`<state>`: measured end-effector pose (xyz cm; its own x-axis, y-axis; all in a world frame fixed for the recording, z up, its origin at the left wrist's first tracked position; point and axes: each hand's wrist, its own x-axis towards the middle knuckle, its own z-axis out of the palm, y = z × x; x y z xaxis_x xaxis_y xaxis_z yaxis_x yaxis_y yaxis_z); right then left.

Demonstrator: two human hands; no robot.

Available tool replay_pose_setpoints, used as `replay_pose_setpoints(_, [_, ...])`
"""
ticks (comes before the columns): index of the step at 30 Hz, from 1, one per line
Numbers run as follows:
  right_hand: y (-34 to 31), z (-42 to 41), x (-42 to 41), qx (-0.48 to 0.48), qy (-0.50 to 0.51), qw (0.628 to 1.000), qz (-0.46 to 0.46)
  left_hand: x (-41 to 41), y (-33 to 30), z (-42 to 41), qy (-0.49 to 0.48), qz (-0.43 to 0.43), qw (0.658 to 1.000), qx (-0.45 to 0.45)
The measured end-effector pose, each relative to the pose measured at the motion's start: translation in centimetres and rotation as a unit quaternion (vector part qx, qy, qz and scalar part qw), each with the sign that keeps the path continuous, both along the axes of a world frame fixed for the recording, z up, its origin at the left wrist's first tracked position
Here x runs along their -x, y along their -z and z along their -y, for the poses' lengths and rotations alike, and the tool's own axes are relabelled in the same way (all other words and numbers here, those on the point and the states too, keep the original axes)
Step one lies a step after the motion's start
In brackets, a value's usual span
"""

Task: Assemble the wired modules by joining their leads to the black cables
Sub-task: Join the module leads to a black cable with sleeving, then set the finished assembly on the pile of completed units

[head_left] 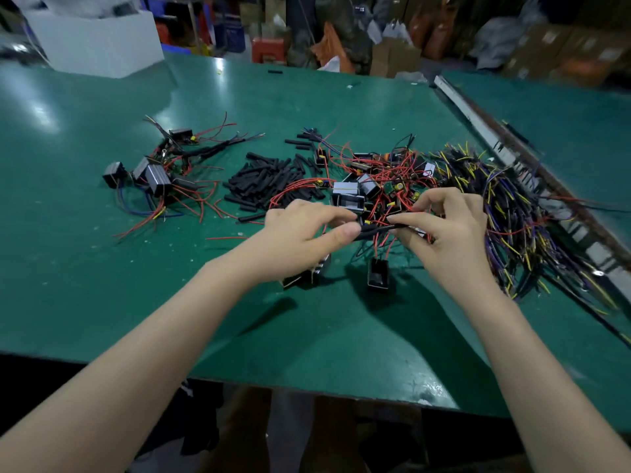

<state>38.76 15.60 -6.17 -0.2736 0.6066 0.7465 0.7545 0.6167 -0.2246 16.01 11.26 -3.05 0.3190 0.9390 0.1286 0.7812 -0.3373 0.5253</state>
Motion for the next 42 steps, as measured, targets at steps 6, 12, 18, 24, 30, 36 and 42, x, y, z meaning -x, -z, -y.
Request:
replay_pose_setpoints(6, [-1.1, 0.4, 2.0, -0.004, 0.001, 1.000, 0.013, -0.7, -0.4, -1.0, 0.056, 0.090, 0.992, 0.070])
replay_pose_setpoints(12, [-2.4, 0.4, 3.9, -0.026, 0.012, 1.000, 0.003, 0.1, -0.7, -0.8, 0.021, 0.209, 0.973, 0.094])
replay_pose_setpoints(18, [-2.9, 0.8, 7.4, -0.017, 0.046, 0.989, -0.139, 2.7, -3.1, 0.2, -0.059, 0.370, 0.924, 0.076])
replay_pose_setpoints(24, [-1.5, 0.7, 10.4, 0.058, -0.005, 0.974, -0.217, 9.2, -10.3, 0.1, -0.088, 0.540, 0.836, 0.044])
replay_pose_setpoints(30, [0.6, 0.7, 11.0, 0.118, -0.045, 0.978, -0.163, 15.2, -13.3, -5.4, -0.250, 0.484, 0.837, -0.051])
replay_pose_setpoints(36, [0.8, 0.3, 10.9, 0.118, -0.038, 0.989, -0.078, 18.0, -7.9, -13.8, -0.412, 0.366, 0.835, -0.006])
replay_pose_setpoints(42, [1.2, -0.1, 10.8, 0.135, -0.050, 0.989, -0.041, 19.2, -4.0, -18.9, -0.431, 0.399, 0.809, -0.010])
